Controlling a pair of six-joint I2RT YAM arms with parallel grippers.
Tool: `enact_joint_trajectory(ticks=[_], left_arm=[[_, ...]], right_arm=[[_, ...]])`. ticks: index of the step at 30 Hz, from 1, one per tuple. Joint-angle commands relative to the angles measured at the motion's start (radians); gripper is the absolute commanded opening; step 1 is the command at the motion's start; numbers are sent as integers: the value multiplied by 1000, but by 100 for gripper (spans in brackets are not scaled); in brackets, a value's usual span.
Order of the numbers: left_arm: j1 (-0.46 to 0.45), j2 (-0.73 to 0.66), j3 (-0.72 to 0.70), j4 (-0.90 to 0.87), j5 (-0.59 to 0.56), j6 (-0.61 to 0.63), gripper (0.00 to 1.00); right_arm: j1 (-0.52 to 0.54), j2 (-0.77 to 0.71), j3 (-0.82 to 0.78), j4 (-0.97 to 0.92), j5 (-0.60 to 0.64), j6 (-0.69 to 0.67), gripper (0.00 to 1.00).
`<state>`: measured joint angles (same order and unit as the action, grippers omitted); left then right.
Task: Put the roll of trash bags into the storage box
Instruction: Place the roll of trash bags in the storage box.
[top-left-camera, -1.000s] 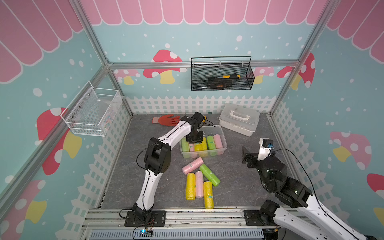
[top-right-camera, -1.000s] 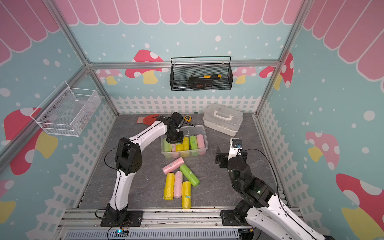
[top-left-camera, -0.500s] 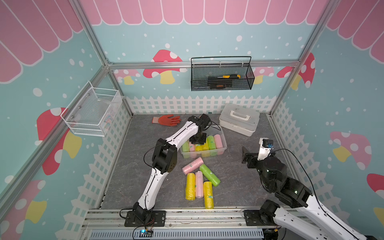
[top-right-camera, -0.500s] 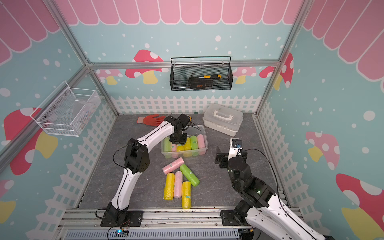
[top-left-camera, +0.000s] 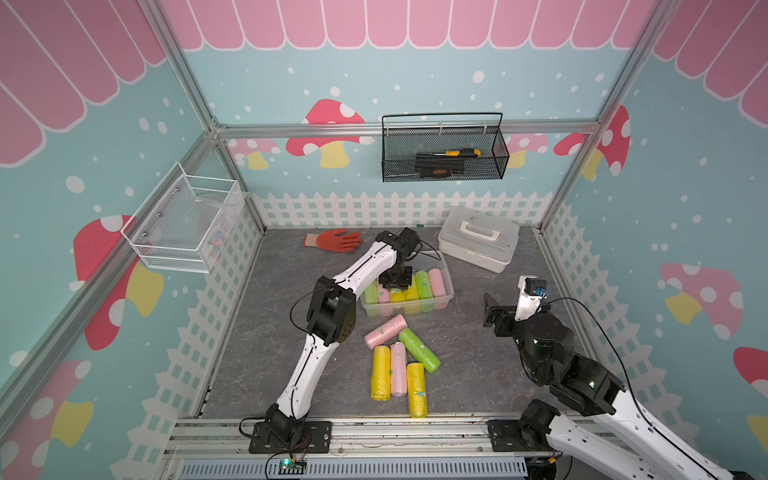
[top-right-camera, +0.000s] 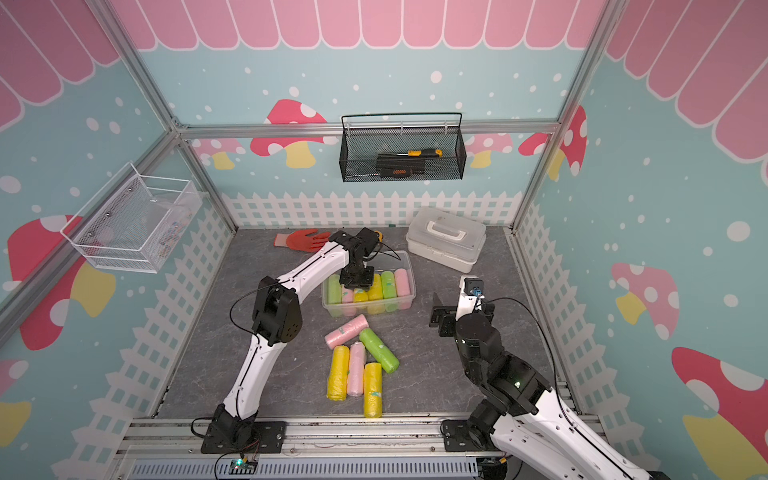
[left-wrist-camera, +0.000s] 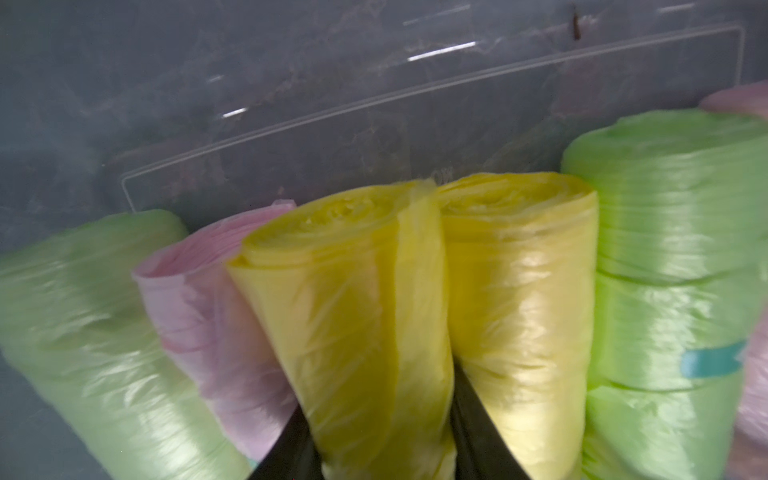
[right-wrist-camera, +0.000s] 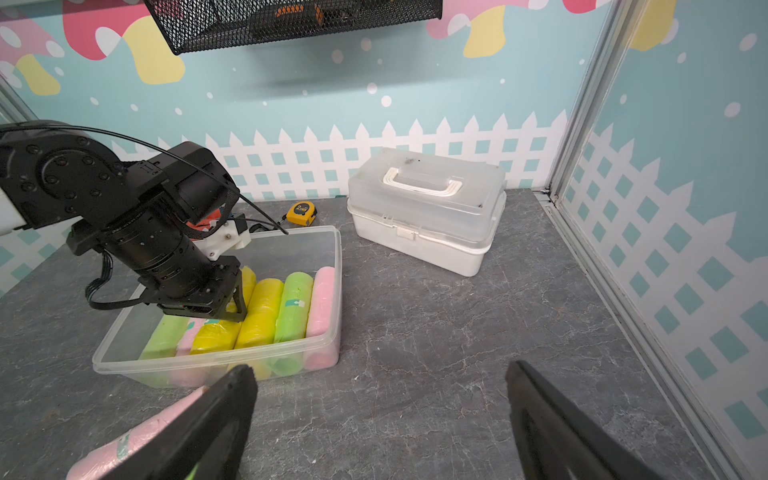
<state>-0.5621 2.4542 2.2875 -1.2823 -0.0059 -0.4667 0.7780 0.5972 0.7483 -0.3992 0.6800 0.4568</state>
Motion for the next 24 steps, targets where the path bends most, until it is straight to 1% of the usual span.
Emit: enact_joint_trajectory(ticks=[1,4,10,12,17,19,24], left_arm=[[-2,107,7,-33,39,12,0],[-2,128,23,-43,57,11,0],[-2,158,52,-60,55,15,0],[-2,153,55,-64,48,16,5],[-12,91,44,-60,-13,20,27],[-21,60,38,-57,-51,25,31],[-44,-39,-7,-22,-131,25,36]], right_arm=[[-3,1,12,13,-2,4,95],[-2,1,11,11,-2,4,95],[-2,3,11,12,-2,4,95],[-2,3,13,11,-3,4,95],[-2,4,12,13,-5,5,95],[-2,4,13,12,-5,4,95],[-2,4,12,13,-5,5,95]])
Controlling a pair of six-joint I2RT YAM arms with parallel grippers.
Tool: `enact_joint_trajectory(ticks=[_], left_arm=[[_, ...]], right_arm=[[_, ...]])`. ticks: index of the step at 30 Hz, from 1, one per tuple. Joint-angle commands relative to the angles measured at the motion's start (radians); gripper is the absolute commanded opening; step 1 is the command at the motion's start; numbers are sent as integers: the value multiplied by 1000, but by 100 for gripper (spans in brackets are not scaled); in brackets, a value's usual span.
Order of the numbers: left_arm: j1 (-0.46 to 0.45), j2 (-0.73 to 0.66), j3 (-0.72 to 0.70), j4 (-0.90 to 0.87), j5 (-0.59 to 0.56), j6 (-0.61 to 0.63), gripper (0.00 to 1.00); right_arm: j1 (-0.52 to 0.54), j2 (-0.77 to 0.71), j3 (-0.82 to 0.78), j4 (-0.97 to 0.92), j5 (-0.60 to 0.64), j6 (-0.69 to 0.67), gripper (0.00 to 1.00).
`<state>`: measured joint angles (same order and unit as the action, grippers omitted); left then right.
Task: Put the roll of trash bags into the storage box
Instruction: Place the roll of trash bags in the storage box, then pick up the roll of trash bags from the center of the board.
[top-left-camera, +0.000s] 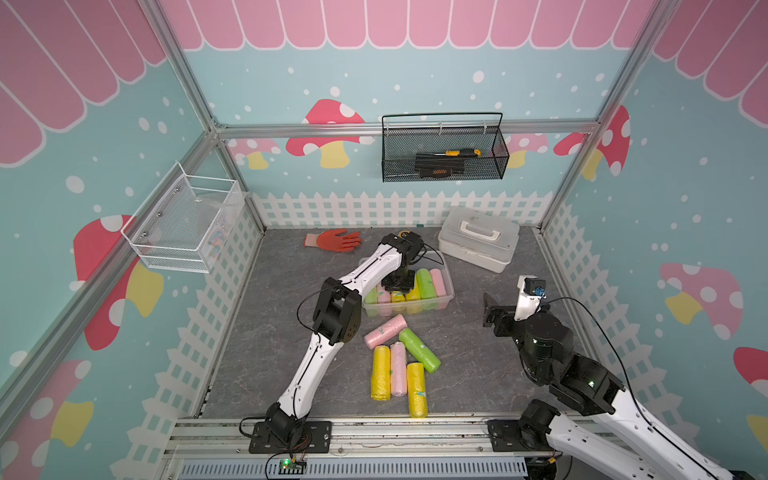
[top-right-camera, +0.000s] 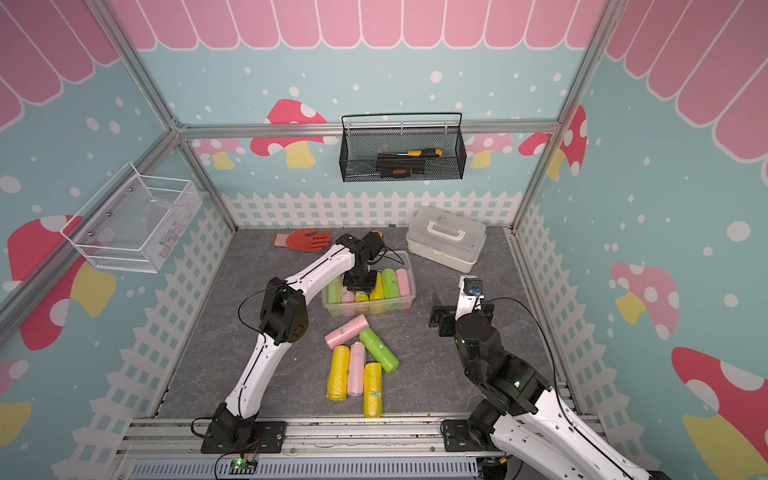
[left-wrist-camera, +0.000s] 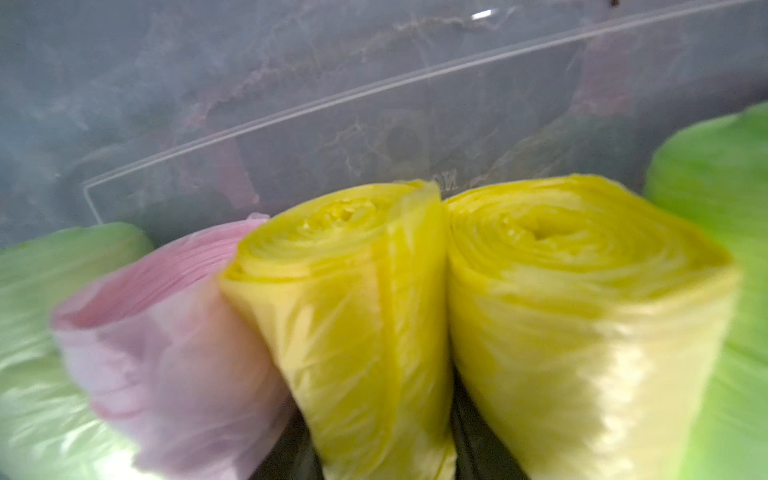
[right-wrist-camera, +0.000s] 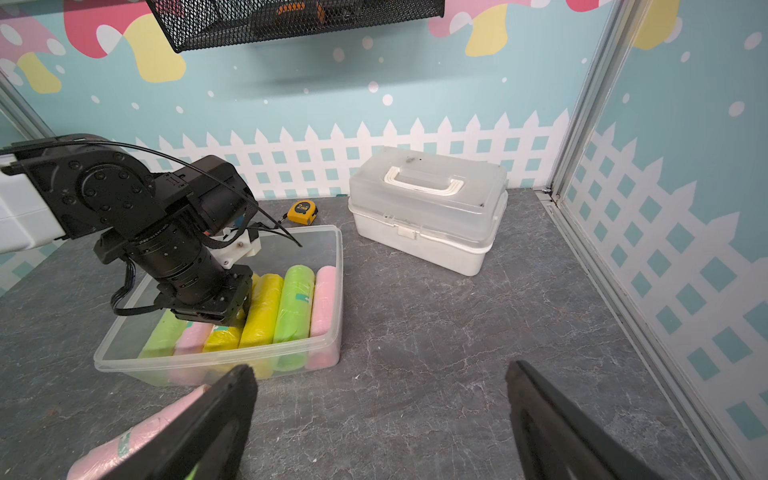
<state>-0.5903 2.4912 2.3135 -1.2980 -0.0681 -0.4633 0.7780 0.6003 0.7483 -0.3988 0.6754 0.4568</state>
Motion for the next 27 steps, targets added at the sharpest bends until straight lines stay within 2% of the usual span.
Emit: enact_joint_trajectory(ticks=[1,8,16,20,23,27], left_arm=[[-18,-103,-53,10,-74,20,38],[-19,-241,-197,131,-59,17,54],[-18,-230,-195,141,-16,19,59],[-18,-258,-230,174,-19,12,53],[-13,-269,-261,200,-16,4,37],[1,-228,-252,200,34,-5,24]], right_arm=[[-2,3,12,12,1,4,95],[-2,9,14,14,-2,5,95],[-2,10,14,13,-2,5,95],[-3,9,14,13,-3,5,95],[-2,10,14,13,-3,4,95],[-2,13,14,13,-5,5,95]])
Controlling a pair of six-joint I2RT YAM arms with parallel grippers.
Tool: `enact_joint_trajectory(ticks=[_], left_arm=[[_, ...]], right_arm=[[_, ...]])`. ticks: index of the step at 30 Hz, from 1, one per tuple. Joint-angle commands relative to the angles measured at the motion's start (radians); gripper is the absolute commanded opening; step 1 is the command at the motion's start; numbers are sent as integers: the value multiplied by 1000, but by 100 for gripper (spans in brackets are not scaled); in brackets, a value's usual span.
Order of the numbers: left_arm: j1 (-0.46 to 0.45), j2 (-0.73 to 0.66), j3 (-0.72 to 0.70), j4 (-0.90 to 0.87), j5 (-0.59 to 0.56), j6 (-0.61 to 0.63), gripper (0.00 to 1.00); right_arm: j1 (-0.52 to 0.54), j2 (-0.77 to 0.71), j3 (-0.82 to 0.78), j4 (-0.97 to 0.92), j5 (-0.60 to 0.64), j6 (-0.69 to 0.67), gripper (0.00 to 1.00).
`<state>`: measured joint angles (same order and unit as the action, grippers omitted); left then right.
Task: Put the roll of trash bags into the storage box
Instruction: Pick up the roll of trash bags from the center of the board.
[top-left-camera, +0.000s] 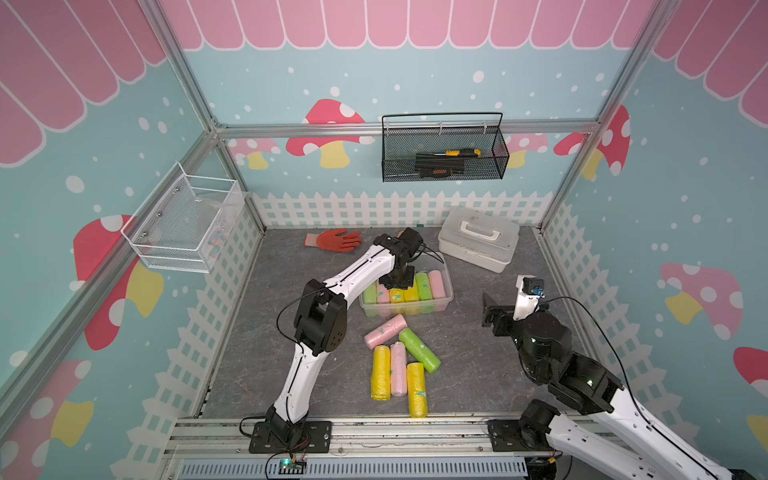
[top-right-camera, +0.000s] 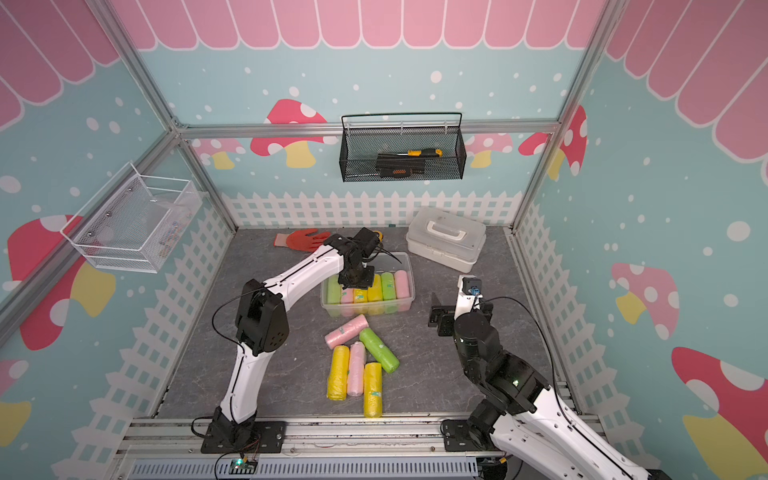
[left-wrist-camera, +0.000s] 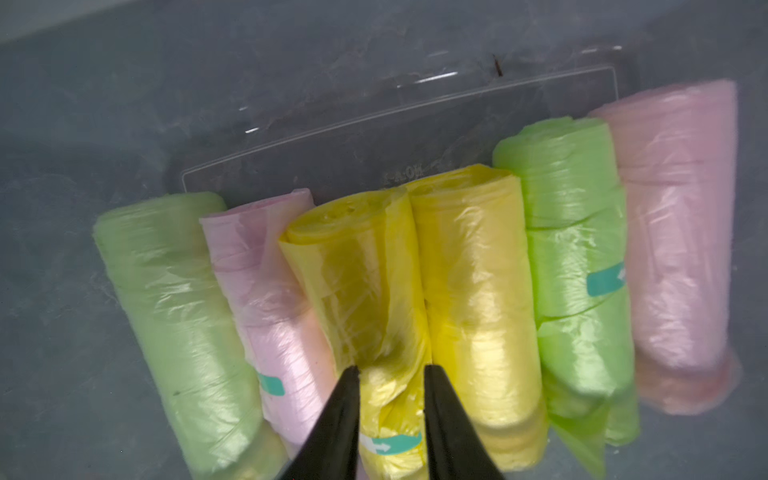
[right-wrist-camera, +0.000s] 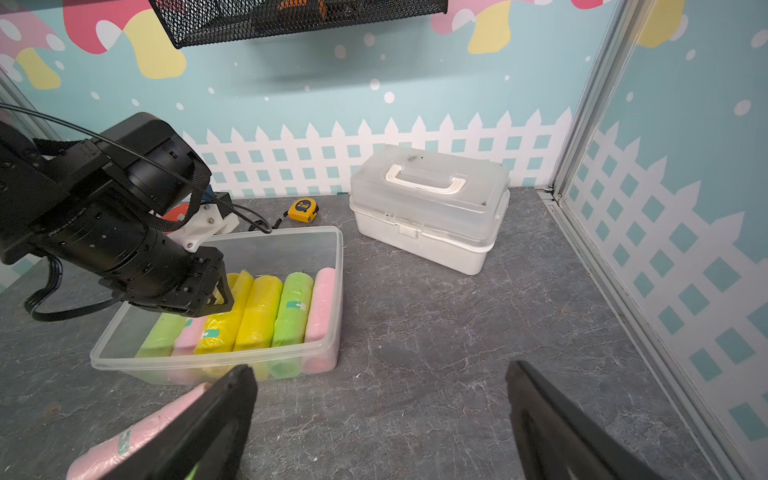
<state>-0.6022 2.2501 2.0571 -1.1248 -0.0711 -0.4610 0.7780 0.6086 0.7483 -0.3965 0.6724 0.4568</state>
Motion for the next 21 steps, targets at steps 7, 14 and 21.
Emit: enact_joint_trajectory(ticks=[7,14,21], left_arm=[[55,86,9,28,145,-31,23],[62,122,23,26,211,-53,23],[45,-63,-59,69,83,-33,26]], right_arm=[[-2,5,13,11,-1,6,95],[-2,5,14,11,-2,5,95],[-3,10,16,13,-7,3,96]])
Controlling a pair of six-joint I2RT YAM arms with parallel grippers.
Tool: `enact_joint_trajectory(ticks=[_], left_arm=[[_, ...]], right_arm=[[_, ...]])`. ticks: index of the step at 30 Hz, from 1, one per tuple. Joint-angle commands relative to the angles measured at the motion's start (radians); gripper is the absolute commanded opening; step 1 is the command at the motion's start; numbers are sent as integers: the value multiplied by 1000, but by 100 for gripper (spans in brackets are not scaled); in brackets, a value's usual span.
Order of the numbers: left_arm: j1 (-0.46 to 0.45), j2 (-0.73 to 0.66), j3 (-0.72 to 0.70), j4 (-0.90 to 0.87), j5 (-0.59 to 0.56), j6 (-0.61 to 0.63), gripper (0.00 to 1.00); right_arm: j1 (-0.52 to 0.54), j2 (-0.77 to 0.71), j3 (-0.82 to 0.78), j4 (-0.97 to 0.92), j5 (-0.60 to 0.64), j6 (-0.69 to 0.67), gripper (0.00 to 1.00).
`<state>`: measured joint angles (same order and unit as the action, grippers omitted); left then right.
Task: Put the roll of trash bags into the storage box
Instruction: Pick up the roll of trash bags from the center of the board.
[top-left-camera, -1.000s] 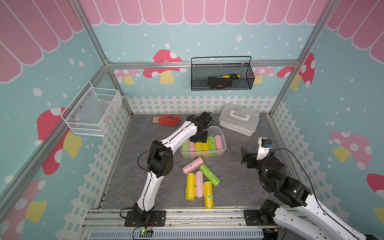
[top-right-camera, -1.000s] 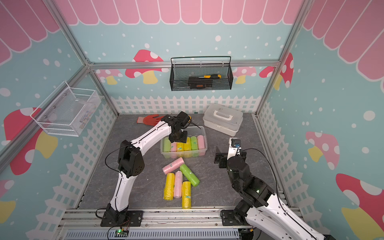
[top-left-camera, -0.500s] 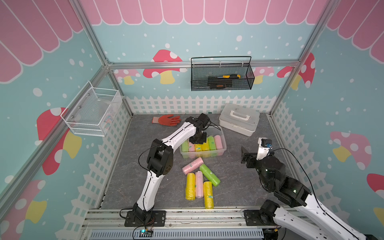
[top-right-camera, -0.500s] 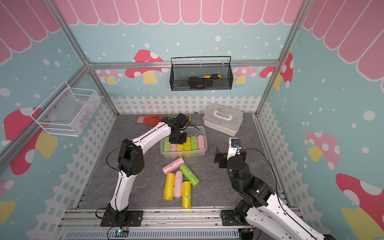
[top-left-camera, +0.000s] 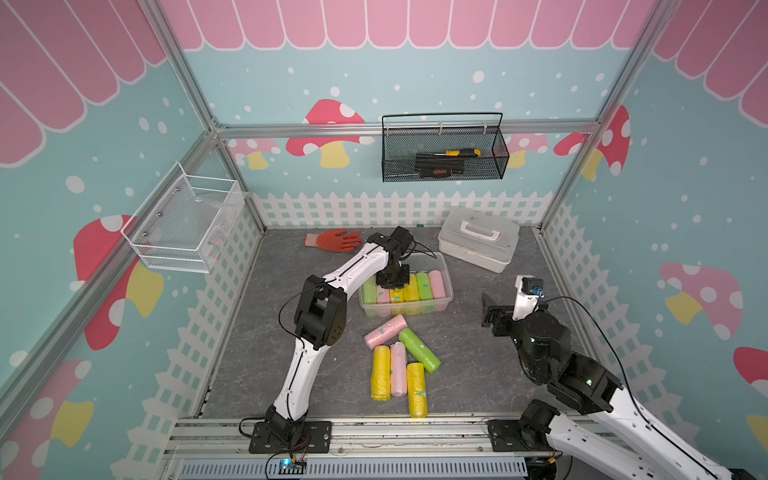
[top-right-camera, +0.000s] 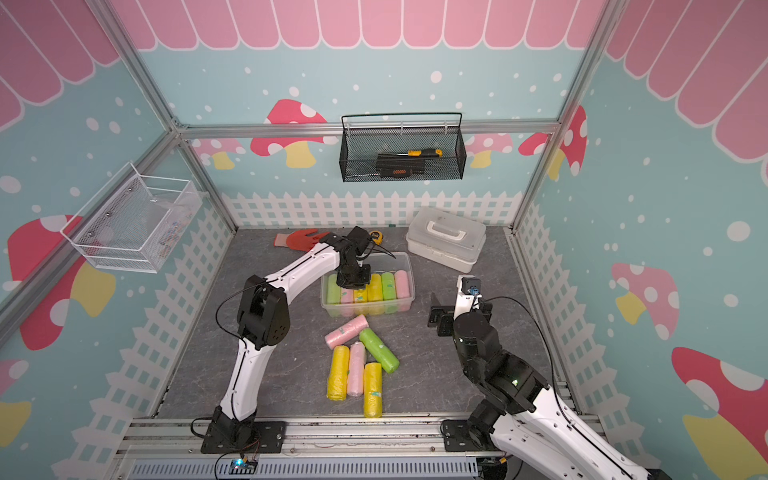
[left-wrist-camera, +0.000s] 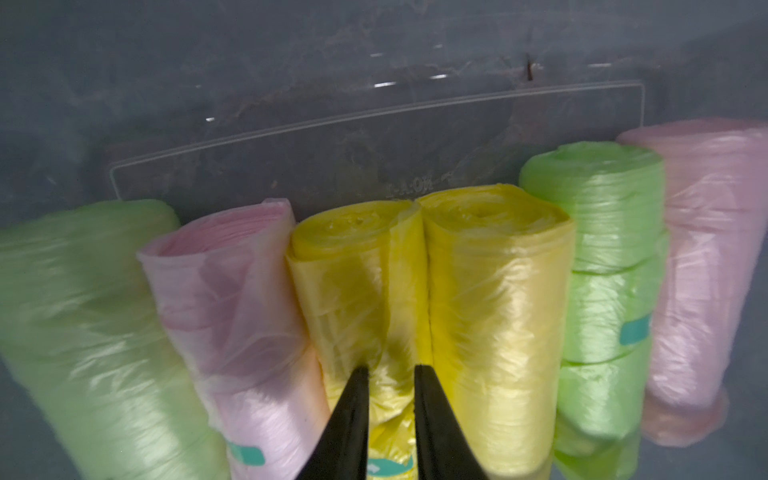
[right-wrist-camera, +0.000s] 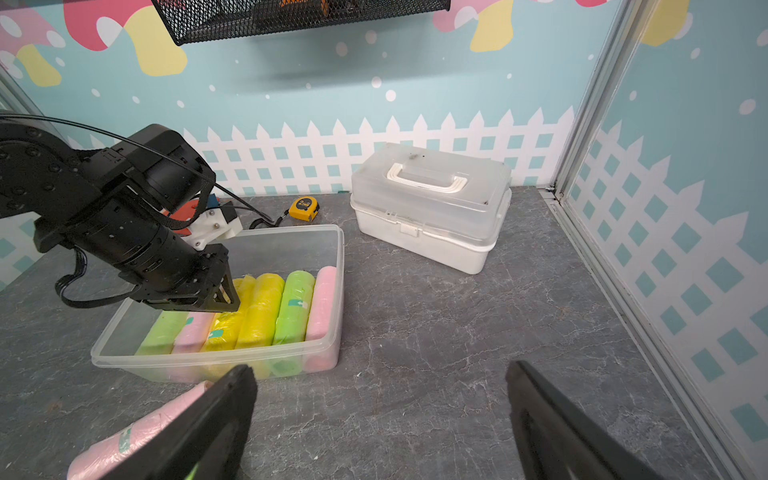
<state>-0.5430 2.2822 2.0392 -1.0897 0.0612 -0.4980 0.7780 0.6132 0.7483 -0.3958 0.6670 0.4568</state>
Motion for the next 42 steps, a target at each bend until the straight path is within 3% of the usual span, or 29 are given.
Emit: enact_joint_trajectory(ticks=[1,5,13,15,17,19,22,27,36,42], left_arm=[[-19,-147,-83,61,-66,3,29],[-26,-391,-282,211,-60,-37,35],[5,-1024,-968,638,18,-177,64],[40,-1142,-1070,668,2,-149,68],[71,-1245,-1142,658,-87,-136,71],[98,-1345,-1222,700,-153,-164,81],[115,-1460,-1337,852,-146,-153,88],[119,-1521,-1444,953,-186,-179,99],[128,-1423,-1407,944,-134,-192,99],[155,-1386,-1387,929,-121,-184,99]], right_arm=[[-2,9,17,12,-4,3,95],[-2,24,27,8,-17,-3,96],[-2,69,62,-14,-89,-15,99],[-2,88,70,-14,-110,-21,99],[-2,110,80,-15,-125,-32,99],[-2,139,98,-23,-152,-45,99],[-2,193,129,-28,-205,-69,99],[0,285,180,-57,-281,-68,99],[21,368,192,-188,-457,76,99],[48,318,112,-318,-527,63,98]])
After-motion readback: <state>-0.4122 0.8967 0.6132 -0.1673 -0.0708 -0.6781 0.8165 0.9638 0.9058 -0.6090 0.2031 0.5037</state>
